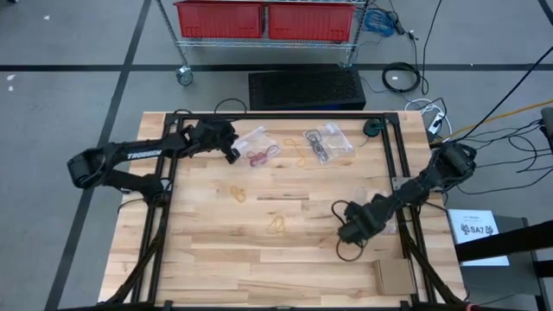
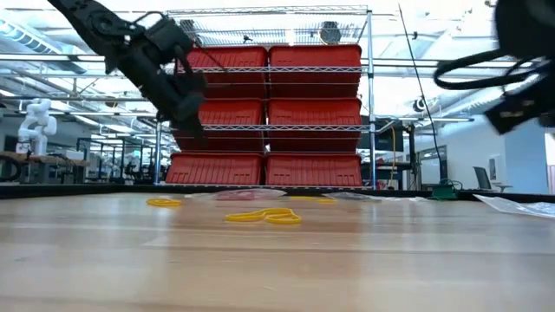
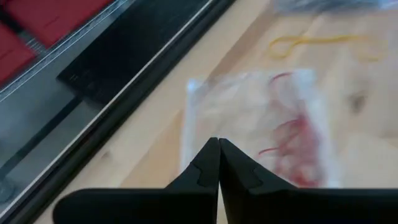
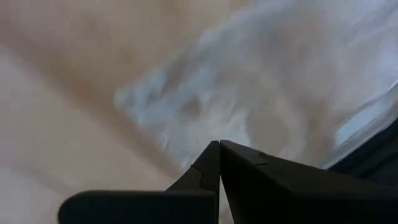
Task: Sort rubber bands
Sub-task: Open the zip bag
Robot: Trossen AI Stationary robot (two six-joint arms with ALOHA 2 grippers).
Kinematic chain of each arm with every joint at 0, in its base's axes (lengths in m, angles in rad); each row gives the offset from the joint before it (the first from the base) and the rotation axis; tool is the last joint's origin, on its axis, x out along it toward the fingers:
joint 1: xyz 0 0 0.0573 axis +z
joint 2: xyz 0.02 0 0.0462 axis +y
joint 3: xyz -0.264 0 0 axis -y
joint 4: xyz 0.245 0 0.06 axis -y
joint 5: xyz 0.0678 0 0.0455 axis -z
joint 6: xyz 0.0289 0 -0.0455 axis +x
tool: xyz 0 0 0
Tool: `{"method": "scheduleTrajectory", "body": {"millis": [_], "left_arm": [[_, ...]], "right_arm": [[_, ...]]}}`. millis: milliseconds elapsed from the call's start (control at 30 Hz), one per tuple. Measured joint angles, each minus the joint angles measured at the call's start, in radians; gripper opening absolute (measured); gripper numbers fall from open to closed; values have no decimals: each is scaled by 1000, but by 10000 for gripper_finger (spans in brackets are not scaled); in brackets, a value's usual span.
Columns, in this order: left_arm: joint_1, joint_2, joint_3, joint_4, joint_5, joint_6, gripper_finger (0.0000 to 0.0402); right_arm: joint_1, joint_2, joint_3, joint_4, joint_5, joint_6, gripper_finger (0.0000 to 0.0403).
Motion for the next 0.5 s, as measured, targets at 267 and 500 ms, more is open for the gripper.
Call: {"method": "scheduleTrajectory", "body": {"millis": [267, 500], "left_arm": [[-100, -28, 0, 72, 72, -28, 3], [-156, 4, 0, 154, 80, -73, 3]], "right_arm": [[63, 0, -85, 170, -140, 88, 0], [-34, -3, -105, 248, -150, 97, 0]]}}
